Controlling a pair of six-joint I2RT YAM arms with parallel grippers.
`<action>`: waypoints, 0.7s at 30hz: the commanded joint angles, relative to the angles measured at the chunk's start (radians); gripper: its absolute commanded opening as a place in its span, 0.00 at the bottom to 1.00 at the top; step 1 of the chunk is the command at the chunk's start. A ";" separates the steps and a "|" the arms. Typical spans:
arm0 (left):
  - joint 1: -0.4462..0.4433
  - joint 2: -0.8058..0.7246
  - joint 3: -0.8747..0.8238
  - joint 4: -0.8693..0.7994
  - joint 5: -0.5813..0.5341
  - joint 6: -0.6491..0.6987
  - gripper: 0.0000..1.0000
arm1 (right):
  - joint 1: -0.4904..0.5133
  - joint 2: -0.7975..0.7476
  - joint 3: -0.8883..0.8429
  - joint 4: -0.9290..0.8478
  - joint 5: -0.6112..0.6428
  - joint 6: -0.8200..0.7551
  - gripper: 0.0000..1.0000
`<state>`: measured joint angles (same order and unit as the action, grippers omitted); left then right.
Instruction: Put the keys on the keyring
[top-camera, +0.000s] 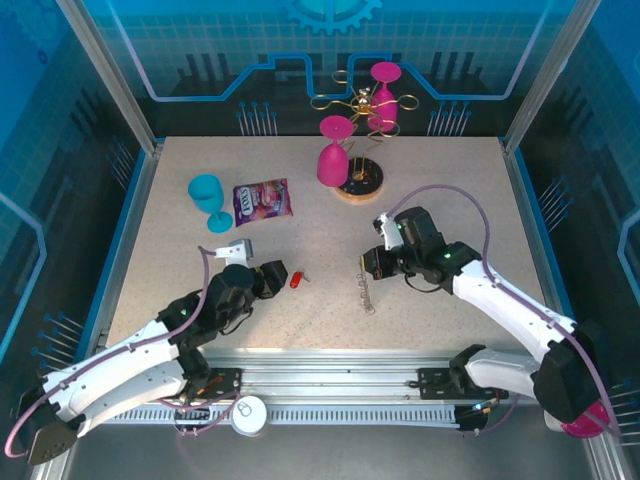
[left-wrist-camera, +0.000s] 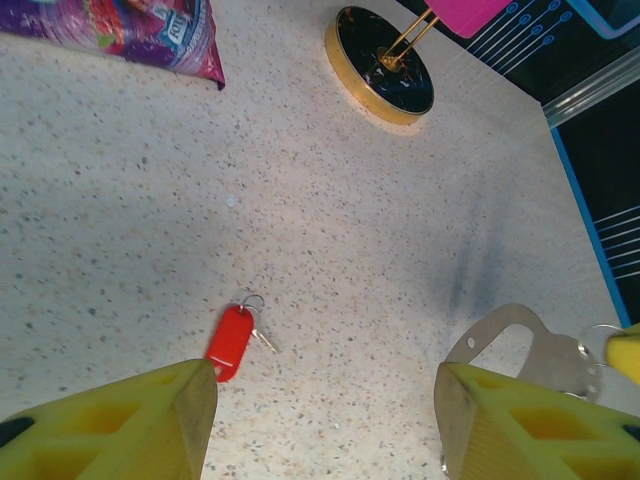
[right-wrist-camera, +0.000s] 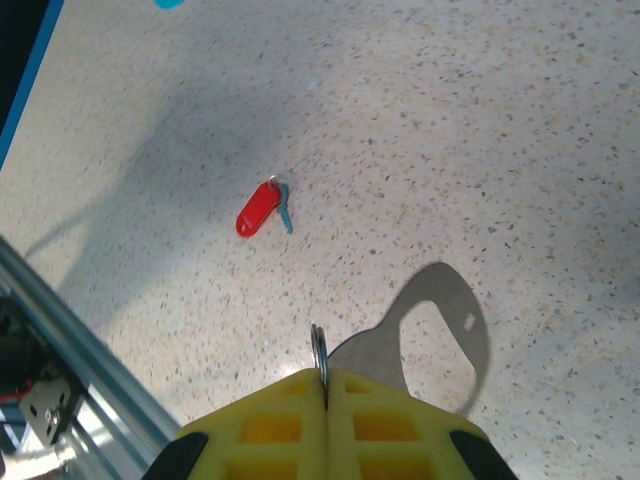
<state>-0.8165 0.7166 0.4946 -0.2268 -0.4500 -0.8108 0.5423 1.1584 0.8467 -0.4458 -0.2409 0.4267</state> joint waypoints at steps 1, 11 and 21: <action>-0.007 -0.036 0.012 -0.035 -0.042 0.109 0.59 | 0.004 -0.028 0.071 -0.067 -0.075 -0.129 0.00; -0.004 -0.017 0.073 0.011 -0.029 0.284 0.60 | 0.047 -0.016 0.127 -0.044 -0.140 -0.230 0.00; -0.005 -0.006 0.085 0.038 -0.014 0.348 0.59 | 0.065 0.017 0.123 0.021 -0.275 -0.307 0.00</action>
<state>-0.8165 0.7044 0.5365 -0.1982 -0.4568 -0.5205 0.5949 1.1709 0.9482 -0.4633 -0.4278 0.1799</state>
